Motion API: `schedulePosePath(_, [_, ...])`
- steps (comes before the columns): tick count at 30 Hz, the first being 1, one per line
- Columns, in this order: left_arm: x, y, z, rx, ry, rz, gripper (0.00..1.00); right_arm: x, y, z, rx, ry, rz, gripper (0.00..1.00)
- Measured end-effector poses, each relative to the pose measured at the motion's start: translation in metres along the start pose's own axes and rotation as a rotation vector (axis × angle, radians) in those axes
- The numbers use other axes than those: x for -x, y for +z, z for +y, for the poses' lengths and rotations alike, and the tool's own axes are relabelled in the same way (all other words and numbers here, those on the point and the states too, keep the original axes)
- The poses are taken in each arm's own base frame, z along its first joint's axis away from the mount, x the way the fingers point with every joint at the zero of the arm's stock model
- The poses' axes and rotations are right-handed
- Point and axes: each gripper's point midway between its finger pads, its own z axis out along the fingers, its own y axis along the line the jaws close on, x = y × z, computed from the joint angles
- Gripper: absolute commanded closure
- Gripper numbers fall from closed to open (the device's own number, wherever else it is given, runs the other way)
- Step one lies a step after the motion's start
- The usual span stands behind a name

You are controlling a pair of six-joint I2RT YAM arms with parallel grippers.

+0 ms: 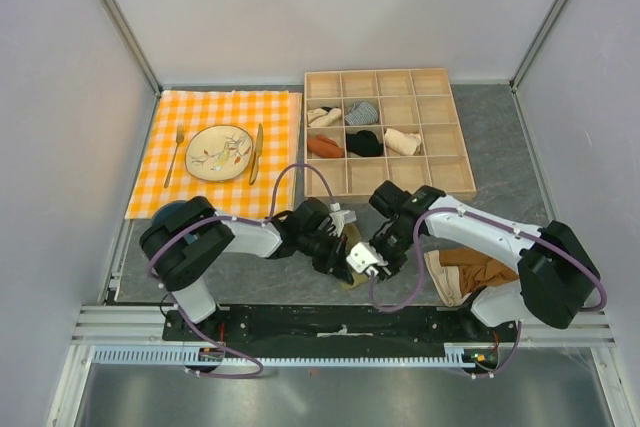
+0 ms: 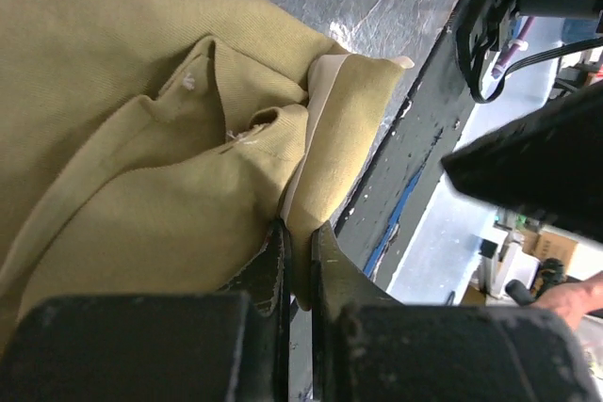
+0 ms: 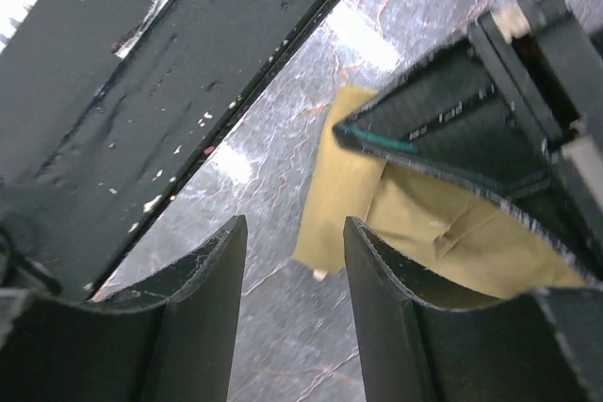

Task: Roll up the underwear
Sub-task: Roll the underwear to the corner of the board.

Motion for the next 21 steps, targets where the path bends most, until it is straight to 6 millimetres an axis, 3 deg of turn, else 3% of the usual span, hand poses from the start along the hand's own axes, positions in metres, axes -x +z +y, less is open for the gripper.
schedulePosePath(8, [0.003, 0.000, 0.002, -0.025, -0.106, 0.028, 0.98, -0.007, 0.020, -0.019, -0.042, -0.147, 0.095, 0.48])
schedulePosePath(15, [0.004, 0.000, 0.004, -0.052, -0.178, 0.054, 0.98, -0.024, 0.032, -0.012, -0.033, -0.171, 0.157, 0.49])
schedulePosePath(21, [0.004, 0.000, 0.005, -0.067, -0.229, 0.070, 0.98, -0.027, 0.035, -0.019, -0.061, -0.191, 0.184, 0.49])
